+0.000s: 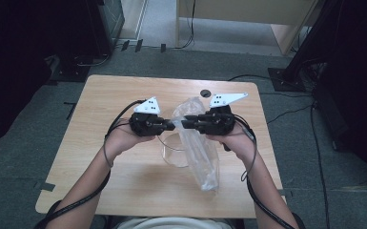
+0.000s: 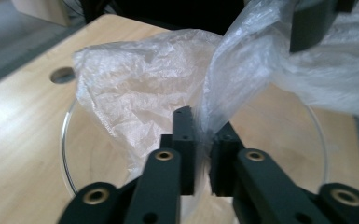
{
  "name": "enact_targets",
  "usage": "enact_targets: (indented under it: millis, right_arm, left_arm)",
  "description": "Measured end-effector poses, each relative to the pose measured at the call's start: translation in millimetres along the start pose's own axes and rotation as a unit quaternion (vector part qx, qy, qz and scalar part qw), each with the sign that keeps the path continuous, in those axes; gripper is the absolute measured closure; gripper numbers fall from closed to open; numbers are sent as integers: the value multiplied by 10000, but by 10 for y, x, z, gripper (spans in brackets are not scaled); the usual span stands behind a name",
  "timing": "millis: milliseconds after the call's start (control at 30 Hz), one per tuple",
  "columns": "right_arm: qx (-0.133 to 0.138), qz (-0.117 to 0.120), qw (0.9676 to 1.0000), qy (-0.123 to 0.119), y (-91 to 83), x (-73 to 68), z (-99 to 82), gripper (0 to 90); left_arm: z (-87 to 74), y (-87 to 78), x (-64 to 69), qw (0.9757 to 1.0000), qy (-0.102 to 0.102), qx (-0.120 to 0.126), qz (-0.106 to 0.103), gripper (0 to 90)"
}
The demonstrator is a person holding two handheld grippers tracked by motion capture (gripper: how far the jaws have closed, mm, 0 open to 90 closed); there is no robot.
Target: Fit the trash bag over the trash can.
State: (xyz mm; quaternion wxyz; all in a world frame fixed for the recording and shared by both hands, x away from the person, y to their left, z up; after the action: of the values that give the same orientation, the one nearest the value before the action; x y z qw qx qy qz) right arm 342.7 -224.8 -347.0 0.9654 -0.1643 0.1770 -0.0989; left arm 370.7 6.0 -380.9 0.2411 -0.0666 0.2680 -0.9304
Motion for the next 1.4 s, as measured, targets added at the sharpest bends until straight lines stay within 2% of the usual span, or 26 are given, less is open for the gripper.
enact_targets:
  millis: [100,200,433,567,767,933,1267,1400]
  right_arm:
    - [111,-150,9998,-36,-78,20,3,607]
    - [241,-334,9991,-30,-172,64,-5,575]
    - [433,-660,9969,27,-371,153,-47,542]
    - [434,-811,9958,26,-460,220,-111,541]
    - [346,-956,9948,104,-485,348,-250,483]
    - [308,-1152,9926,247,-524,491,-386,441]
    - [199,-1388,9893,394,-600,679,-607,450]
    - [107,-1532,9869,483,-615,773,-728,454]
  left_arm:
    - [-22,-35,-49,9999,-67,62,-118,882]
    - [-35,-63,-85,9998,-99,86,-152,886]
    - [-91,-124,-219,9983,-490,219,-240,889]
    - [-109,-164,-282,9972,-650,294,-230,889]
    - [-120,-200,-327,9966,-720,340,-214,889]
    - [-122,-212,-335,9963,-755,344,-203,889]
    - [-133,-195,-339,9963,-783,308,-201,889]
    - [-136,-197,-344,9961,-806,297,-188,889]
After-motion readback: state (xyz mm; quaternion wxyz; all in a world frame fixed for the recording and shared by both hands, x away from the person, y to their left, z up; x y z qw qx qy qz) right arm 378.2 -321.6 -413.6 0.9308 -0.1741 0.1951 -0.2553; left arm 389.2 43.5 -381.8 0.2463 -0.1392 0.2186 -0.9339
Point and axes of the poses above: each handheld gripper's, and its own axes: y roughly forward along the jaws, z roughly out of its top, x roughly to its right, the point moved 2 cm from there along y, roughly forward along the jaws, and after that the axes turned 12 degrees about z, right-handed, at the moved point
